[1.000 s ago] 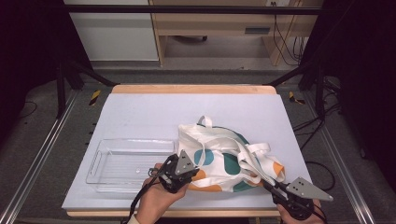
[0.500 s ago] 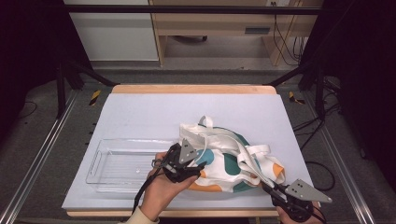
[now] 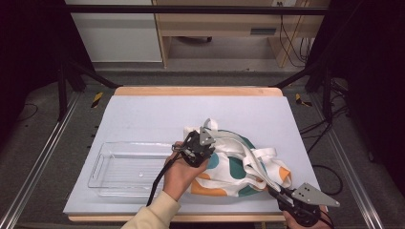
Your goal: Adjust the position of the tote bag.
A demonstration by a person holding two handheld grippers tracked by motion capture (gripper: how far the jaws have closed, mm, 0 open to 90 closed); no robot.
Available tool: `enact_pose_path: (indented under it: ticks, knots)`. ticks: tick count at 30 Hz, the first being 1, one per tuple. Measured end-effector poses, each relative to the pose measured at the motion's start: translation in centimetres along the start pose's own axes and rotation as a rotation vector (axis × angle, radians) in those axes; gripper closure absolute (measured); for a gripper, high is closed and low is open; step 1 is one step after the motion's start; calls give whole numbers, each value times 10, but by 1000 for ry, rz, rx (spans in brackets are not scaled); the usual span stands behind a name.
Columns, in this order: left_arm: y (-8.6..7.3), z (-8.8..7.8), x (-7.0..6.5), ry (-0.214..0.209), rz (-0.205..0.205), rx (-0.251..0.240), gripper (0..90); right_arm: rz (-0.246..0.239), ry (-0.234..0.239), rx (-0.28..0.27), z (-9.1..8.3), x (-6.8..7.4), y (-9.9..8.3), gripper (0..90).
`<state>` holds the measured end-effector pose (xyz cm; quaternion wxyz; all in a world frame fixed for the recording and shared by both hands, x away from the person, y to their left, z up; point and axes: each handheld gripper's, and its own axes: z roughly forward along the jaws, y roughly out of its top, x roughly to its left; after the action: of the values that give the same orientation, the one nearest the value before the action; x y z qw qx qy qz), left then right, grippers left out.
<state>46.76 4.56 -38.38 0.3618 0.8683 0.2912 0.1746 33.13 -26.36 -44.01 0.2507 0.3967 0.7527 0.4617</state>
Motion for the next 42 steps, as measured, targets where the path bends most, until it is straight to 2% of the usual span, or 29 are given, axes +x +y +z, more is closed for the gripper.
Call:
enact_pose_path:
  ticks: [3, 4, 10, 15, 16, 17, 20, 21, 22, 23, 24, 25, 26, 27, 29, 31, 34, 35, 36, 38, 39, 40, 42]
  knots:
    - [-4, -5, -2, -14, -3, -2, 876, 3, 0, -2, -1, -1, 0, 779]
    - [-10, -10, -5, -21, 11, 3, 877, 5, 0, -1, -1, -1, 0, 778]
    - [-30, -22, -11, -39, 12, -3, 879, 16, -6, -3, -2, -3, 2, 769]
    - [-36, -25, -14, -45, 13, -5, 879, 9, -5, 1, -3, -4, 6, 746]
    - [-38, -25, -15, -47, 18, -7, 879, 9, -9, 2, -3, -5, 9, 701]
    - [-38, -25, -15, -47, 18, -7, 879, 9, -9, 2, -3, -5, 9, 701]
    - [-39, -25, -15, -49, 12, -9, 879, 14, -14, 16, -3, -8, 16, 544]
    - [-39, -25, -15, -49, 12, -9, 878, 14, -14, 16, -3, -8, 16, 544]
    - [-40, -26, -15, -50, 12, -11, 878, 4, -20, 18, -3, -8, 21, 441]
    - [-40, -26, -15, -50, 12, -11, 879, 4, -20, 18, -3, -8, 21, 441]
    - [-41, -26, -15, -52, 12, -9, 879, -8, -19, 30, -4, -8, 25, 362]
    - [-41, -26, -15, -52, 12, -9, 879, -8, -19, 30, -4, -8, 25, 362]
    - [-41, -26, -16, -55, 12, -7, 879, -17, -31, 37, -6, -9, 30, 300]
    - [-41, -26, -16, -55, 12, -7, 878, -17, -31, 37, -6, -9, 30, 300]
    - [-41, -26, -16, -56, 12, -8, 879, -25, -38, 45, -9, -13, 39, 254]
    - [-41, -25, -17, -60, 14, -8, 879, -25, -37, 47, -10, -15, 43, 245]
    - [-41, -26, -18, -60, 14, -7, 878, -50, -39, 60, -15, -21, 64, 225]
    - [-41, -26, -18, -60, 14, -7, 878, -50, -39, 60, -15, -21, 64, 225]
    - [-42, -26, -18, -60, 16, -4, 878, -65, -35, 67, -17, -24, 76, 223]
    - [-43, -25, -18, -64, 13, -6, 878, -87, -29, 80, -16, -27, 89, 218]
    - [-43, -25, -18, -64, 13, -6, 878, -87, -29, 80, -16, -27, 89, 218]
    - [-43, -26, -18, -65, 15, -5, 879, -101, -26, 83, -13, -30, 103, 227]
    - [-43, -25, -19, -68, 18, -5, 878, -127, -16, 109, -6, -33, 117, 232]
